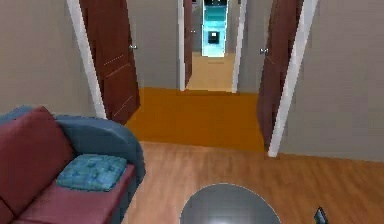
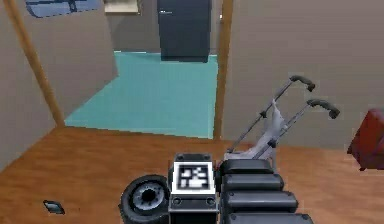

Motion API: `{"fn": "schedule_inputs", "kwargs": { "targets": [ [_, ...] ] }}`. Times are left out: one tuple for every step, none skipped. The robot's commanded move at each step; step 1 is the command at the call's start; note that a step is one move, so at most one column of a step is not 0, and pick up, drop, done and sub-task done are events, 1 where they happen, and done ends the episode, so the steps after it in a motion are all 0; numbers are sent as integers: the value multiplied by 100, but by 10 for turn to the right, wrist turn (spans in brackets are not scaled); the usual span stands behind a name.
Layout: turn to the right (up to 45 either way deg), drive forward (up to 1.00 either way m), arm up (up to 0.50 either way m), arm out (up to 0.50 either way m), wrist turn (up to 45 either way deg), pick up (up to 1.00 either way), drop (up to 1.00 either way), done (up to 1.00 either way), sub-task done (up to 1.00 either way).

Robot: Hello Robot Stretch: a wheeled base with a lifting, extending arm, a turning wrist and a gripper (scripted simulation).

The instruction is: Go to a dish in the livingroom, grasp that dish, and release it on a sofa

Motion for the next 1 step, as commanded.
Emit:
{"fn": "schedule_inputs", "kwargs": {
  "targets": [
    [0,30,0,0,0,0,0,0,0]
  ]
}}
